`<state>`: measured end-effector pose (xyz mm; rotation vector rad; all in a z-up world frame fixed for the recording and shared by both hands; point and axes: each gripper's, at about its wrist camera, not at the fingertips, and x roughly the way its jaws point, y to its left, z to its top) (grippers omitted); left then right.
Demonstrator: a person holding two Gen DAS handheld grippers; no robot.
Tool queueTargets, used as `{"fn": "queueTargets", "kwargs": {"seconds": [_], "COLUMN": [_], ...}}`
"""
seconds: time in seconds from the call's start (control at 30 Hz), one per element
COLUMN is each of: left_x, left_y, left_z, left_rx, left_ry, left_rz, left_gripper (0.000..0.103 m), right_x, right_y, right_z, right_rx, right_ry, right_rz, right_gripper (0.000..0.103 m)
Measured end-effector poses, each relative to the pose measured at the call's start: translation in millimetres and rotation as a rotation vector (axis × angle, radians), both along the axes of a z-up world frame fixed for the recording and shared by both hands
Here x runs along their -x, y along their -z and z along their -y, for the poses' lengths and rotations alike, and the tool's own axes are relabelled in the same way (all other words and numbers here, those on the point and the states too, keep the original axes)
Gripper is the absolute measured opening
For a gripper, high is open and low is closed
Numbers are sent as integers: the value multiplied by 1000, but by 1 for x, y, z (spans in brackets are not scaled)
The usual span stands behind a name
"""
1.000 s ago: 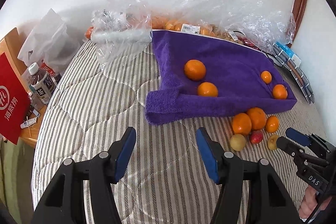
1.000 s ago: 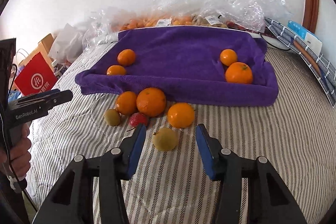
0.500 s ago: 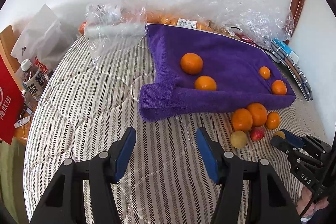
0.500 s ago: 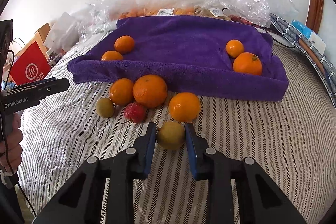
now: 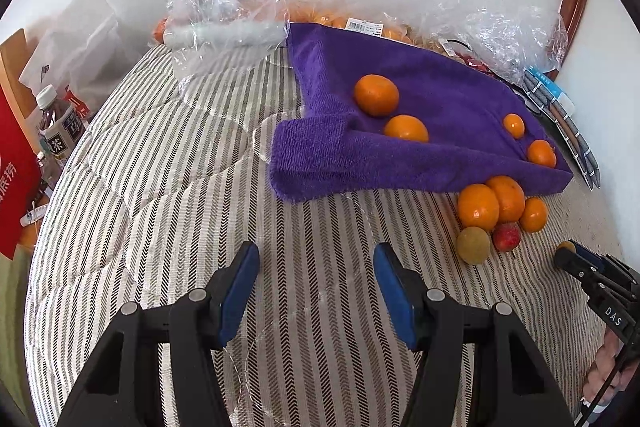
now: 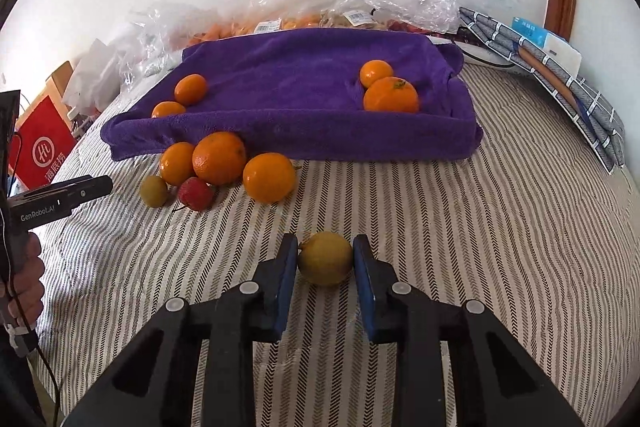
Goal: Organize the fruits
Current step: 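Lift the yellow-green fruit with the right tool while the left tool grasps another yellow-green fruit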
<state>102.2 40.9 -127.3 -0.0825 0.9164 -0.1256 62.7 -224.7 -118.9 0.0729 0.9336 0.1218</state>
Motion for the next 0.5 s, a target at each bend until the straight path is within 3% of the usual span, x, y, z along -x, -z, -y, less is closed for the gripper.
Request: {"fn": "queueTargets", "kwargs": {"seconds": [0.17,0.27,0.5], "left_x": [2,4,9], "left_y": [-1,-7,-14], "left_z": [0,6,50], "left_rx": [6,61,59], "left_ry": [19,57,155], "left_rz": [-5,-6,6], "left_gripper": [57,55,55], "right_x": [-1,3,13], "right_y": [2,-1,-8], "right_z": [-2,0,22], "right_rx": [1,9,20], "right_ry": [3,13,43], "right_rz": [-5,8,27], "right_gripper": [28,28,28]}}
